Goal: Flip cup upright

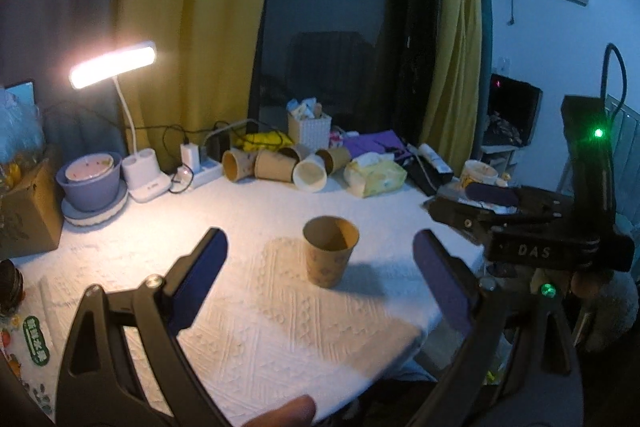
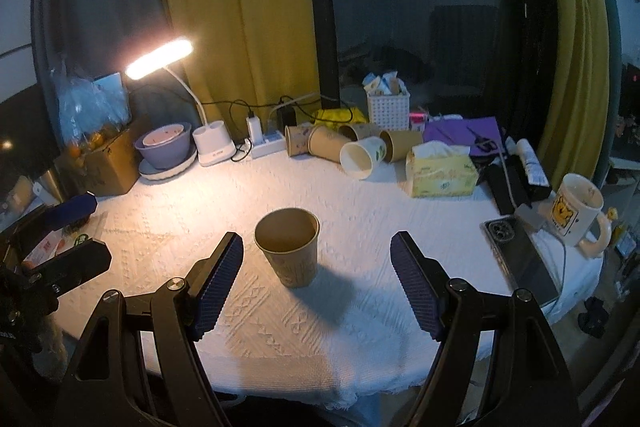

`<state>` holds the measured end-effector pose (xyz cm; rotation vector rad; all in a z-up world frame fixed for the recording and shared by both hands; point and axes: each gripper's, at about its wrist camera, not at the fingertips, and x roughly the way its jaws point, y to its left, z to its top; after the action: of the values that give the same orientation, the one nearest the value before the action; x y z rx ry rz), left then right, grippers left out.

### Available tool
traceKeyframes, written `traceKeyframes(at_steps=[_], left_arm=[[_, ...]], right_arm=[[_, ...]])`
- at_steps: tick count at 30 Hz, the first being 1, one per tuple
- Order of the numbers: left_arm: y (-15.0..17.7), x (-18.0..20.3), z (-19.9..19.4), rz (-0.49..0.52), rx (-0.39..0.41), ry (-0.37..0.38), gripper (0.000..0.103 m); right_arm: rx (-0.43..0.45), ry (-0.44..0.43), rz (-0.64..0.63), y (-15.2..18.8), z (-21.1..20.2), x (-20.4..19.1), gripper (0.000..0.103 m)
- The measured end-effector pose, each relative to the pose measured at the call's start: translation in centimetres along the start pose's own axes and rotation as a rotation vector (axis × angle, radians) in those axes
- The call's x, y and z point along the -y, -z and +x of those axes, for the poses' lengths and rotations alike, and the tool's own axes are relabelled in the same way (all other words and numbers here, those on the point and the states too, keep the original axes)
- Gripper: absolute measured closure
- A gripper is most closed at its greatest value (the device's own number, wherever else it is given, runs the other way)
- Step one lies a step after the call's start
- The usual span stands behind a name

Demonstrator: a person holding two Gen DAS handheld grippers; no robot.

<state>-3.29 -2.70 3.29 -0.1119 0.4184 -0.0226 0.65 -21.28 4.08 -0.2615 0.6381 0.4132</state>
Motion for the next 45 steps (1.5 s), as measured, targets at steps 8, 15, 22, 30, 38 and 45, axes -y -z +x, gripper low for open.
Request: traceKeyframes(at_steps=[8,15,22,30,38,45], left_arm=[[-0.6,-0.3,-1.6,-0.008,0.055,-0.02,0.008],[-1.0,-0.2,-2.8,0.002,0.104,-0.056,0.008],[-1.4,-0.8,-4.2,-0.016,0.155,-0.097,0.008],[-1.9,-1.4,-5.9,-0.045,0.197,-0.105,0.008],[-1.9,-1.9,-5.9,-0.067,0.197,-0.108,0.008],[-1.9,-1.6,-5.8,-0.059,0.189,-0.103,0.008]], right_arm=[[0.037,0.0,-0.023,-0.7,-1.6,-0.7,0.024],[0.065,-0.003,-0.037,-1.4,-2.8,-1.4,0.024],[0.093,-0.005,-0.049,-2.1,-4.0,-2.3,0.024],[0.116,-0.005,-0.066,-2.6,-5.1,-3.4,0.024],[0.119,-0.011,-0.063,-2.5,-5.3,-3.4,0.024],[0.116,-0.008,-0.054,-2.3,-5.2,-3.3,0.024]])
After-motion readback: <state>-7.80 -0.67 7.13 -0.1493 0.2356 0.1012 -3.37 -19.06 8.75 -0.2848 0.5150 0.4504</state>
